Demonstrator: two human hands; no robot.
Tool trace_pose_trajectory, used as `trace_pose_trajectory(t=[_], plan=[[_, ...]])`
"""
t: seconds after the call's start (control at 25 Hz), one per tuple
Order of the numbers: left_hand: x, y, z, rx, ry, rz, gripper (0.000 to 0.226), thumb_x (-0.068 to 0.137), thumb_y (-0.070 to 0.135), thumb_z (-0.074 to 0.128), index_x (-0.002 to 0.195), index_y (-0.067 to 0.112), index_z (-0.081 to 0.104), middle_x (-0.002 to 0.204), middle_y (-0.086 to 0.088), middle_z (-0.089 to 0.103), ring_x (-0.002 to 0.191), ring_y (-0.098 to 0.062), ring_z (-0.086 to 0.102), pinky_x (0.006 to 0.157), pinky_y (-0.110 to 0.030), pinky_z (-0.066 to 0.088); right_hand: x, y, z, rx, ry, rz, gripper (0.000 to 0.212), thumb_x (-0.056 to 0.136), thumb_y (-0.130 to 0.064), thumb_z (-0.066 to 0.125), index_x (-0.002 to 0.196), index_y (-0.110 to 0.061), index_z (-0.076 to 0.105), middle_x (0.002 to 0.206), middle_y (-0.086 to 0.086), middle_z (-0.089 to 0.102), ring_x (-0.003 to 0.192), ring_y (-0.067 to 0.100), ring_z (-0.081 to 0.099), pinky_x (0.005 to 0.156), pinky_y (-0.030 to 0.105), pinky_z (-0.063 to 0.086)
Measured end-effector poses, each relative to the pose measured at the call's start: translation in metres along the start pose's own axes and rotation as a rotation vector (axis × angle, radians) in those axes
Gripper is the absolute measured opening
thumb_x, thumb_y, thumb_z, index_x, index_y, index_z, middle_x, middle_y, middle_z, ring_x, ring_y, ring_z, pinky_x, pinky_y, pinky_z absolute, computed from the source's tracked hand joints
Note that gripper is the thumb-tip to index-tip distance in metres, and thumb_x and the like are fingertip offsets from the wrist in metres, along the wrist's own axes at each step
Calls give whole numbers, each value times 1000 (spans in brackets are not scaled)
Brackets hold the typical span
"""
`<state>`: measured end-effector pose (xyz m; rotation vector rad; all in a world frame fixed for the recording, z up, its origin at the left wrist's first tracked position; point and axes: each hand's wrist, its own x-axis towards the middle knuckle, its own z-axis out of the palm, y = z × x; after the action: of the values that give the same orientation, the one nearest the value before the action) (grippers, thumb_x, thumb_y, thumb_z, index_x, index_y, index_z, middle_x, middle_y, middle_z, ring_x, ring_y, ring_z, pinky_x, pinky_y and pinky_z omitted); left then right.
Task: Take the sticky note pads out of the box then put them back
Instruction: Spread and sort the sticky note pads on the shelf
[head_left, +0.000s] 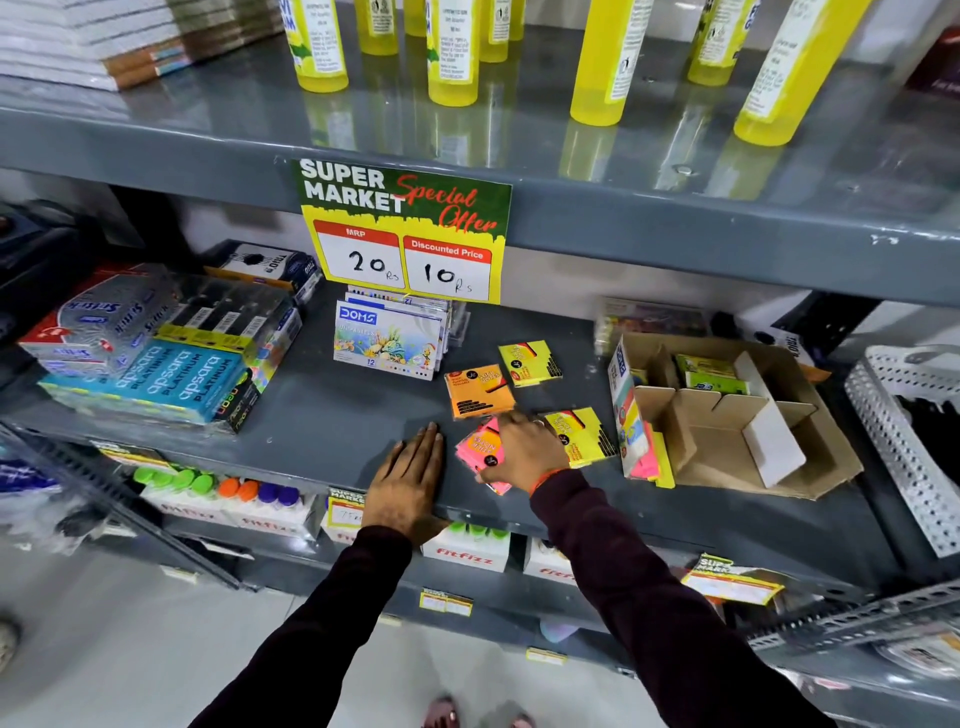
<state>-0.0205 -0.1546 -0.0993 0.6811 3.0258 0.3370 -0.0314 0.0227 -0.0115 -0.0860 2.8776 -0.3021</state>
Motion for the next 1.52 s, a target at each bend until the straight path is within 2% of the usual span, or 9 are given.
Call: trace_pose_trajectory(t=[0.2, 0.36, 0.56, 0.68, 0.84, 0.96, 1.16, 1.4, 1.52], plan=[[2, 1, -1, 36, -13, -1, 130, 30, 61, 84, 133, 0, 34, 135, -20, 52, 120, -33, 52, 105, -37, 21, 0, 33, -3, 91, 145, 255, 71, 77, -58, 65, 121, -4, 52, 124, 17, 60, 116, 34, 58, 92, 39, 50], [2, 1, -1, 47, -30, -6, 131, 29, 60, 84, 133, -1, 33, 134, -20, 52, 121, -33, 52, 105, -38, 20, 13, 59, -2, 85, 66, 428, 71, 82, -60, 57, 122, -1, 56, 129, 22, 56, 120, 37, 54, 95, 43, 49], [1, 3, -2, 38, -33, -9, 127, 32, 57, 83, 133, -1, 34, 134, -21, 52, 121, -32, 51, 106, -37, 19, 22, 61, -5, 33, 21, 447, 62, 78, -37, 73, 126, -2, 55, 133, 22, 56, 124, 37, 52, 98, 43, 48], [0, 1, -2, 25, -25, -9, 122, 38, 59, 81, 134, 0, 33, 136, -20, 50, 123, -32, 50, 110, -34, 11, 31, 58, -20, 46, 53, 448, 63, 73, -42, 76, 121, -5, 59, 130, 18, 59, 121, 36, 55, 96, 39, 50], [-1, 1, -3, 19, -27, -8, 104, 55, 60, 63, 136, 1, 34, 139, -18, 48, 124, -29, 48, 110, -35, 15, 63, 43, -51, 170, 218, 400, 57, 80, -42, 69, 120, -3, 60, 129, 21, 59, 121, 37, 55, 95, 41, 50], [-1, 1, -3, 48, -18, 1, 92, 62, 49, 58, 136, 0, 34, 141, -18, 45, 124, -29, 49, 112, -33, 9, 92, 34, -53, 177, 177, 377, 60, 84, -40, 66, 129, -2, 53, 136, 23, 53, 128, 39, 49, 102, 44, 45], [-1, -1, -2, 61, 27, 24, 85, 69, 49, 56, 136, -1, 35, 139, -19, 47, 124, -29, 49, 112, -34, 12, 107, 36, -34, 185, 92, 415, 82, 79, -52, 67, 138, 0, 41, 145, 25, 42, 136, 42, 36, 108, 48, 40], [-1, 0, 0, 76, 102, 25, 85, 65, 47, 42, 132, -4, 44, 137, -22, 49, 121, -33, 52, 108, -39, 25, 72, 37, -53, 151, 255, 375, 64, 73, -51, 72, 109, 0, 65, 117, 21, 67, 111, 36, 62, 88, 39, 52], [0, -2, 3, 95, 155, 57, 82, 71, 51, 50, 130, -5, 49, 136, -22, 49, 121, -32, 50, 104, -42, 32, 26, 42, -71, 212, 343, 377, 58, 72, -50, 69, 98, 1, 67, 106, 22, 71, 101, 37, 66, 82, 36, 52]])
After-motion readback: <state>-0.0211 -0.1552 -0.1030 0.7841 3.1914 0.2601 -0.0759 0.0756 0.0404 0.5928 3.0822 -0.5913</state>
